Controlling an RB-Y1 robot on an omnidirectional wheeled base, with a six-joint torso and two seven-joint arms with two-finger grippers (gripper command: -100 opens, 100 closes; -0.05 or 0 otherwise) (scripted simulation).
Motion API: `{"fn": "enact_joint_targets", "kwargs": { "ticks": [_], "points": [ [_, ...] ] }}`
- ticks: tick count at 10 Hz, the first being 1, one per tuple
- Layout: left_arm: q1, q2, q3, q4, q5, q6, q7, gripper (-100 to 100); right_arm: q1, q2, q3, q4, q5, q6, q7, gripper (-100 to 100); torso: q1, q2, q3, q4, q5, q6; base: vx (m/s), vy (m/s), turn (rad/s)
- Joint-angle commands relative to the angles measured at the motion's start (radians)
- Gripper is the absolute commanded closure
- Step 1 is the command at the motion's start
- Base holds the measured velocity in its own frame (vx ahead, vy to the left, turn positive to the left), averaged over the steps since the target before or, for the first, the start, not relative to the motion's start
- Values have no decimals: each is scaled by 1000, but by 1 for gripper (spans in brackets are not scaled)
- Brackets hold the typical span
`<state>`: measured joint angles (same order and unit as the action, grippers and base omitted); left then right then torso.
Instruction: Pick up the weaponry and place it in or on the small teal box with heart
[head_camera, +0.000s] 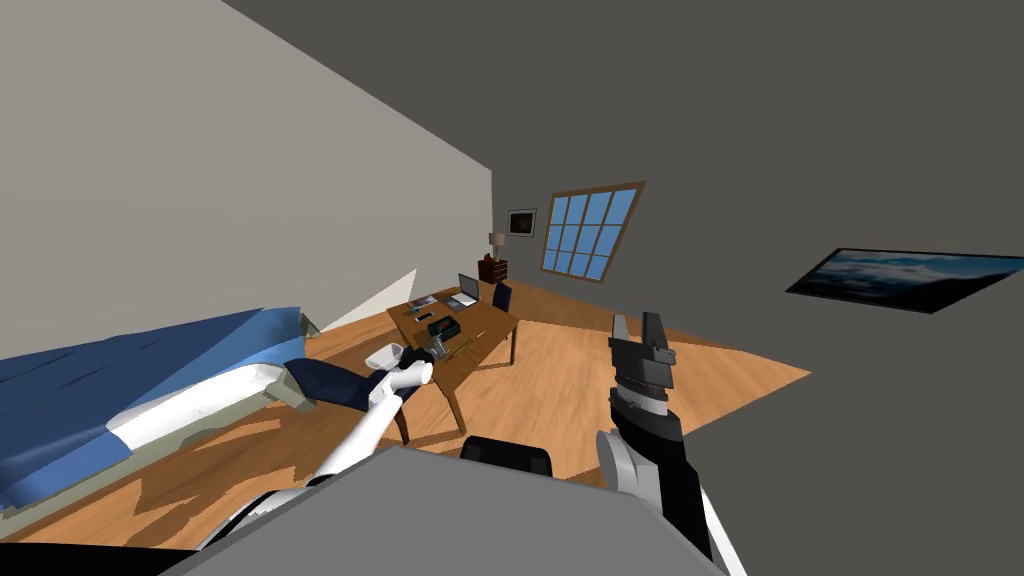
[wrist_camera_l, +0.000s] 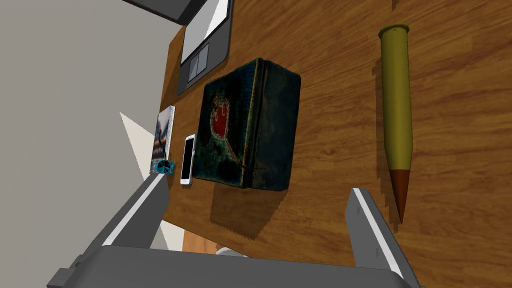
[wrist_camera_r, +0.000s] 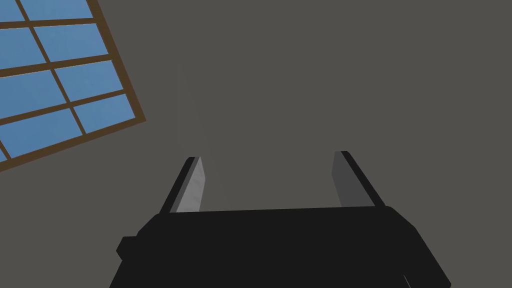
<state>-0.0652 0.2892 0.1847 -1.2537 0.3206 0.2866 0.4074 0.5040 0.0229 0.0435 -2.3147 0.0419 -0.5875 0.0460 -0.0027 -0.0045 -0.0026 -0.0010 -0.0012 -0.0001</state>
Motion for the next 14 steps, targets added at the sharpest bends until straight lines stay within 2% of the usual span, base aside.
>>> {"fn": "enact_joint_targets", "kwargs": {
  "ticks": [1,2,3,4,5,6,7,8,9,10,12,13,14],
  "points": [
    [-28,4,10,50,10,50,18,-100,0,0,0,0,0,0,0,0,0,0,0,0,0,0,62,-72,37],
    [-28,4,10,57,10,62,18,-100,0,0,0,0,0,0,0,0,-1,-1,0,0,0,0,46,-59,27],
    [-49,12,17,94,22,102,33,-100,0,0,0,0,0,0,0,0,0,0,0,0,0,0,46,-50,35],
    [-49,12,17,99,22,111,33,-100,0,0,0,0,0,0,0,0,0,0,0,0,0,0,45,-46,25],
    [-68,19,24,132,33,153,47,-100,0,0,0,0,0,0,0,0,1,0,0,0,0,0,63,-43,35],
    [-68,19,24,138,33,159,47,-100,0,0,0,0,0,0,0,0,1,-1,0,0,0,0,63,-35,22],
    [-86,26,30,176,44,195,58,-100,0,0,0,0,0,0,0,0,1,-1,-1,0,0,0,67,-43,31],
    [-86,26,30,176,44,206,58,-100,0,0,0,0,0,0,0,0,1,-2,-1,0,0,0,53,-33,26],
    [-103,34,36,211,54,241,69,-100,0,0,0,0,0,0,0,0,2,-1,0,0,0,0,73,-32,32],
    [-103,34,36,211,54,252,69,-100,0,0,0,0,0,0,0,0,2,-2,-1,0,0,0,63,-21,20],
    [-133,48,46,273,73,319,84,-100,0,0,0,0,0,0,0,0,2,-2,-1,0,1,0,102,-29,36],
    [-133,48,46,274,73,338,84,-100,0,0,0,0,0,0,0,0,2,-5,-3,-1,0,0,88,-23,20],
    [-146,55,50,302,82,371,90,-100,0,0,0,0,0,0,0,0,2,-3,-2,-1,0,0,66,-11,21]
  ]
}}
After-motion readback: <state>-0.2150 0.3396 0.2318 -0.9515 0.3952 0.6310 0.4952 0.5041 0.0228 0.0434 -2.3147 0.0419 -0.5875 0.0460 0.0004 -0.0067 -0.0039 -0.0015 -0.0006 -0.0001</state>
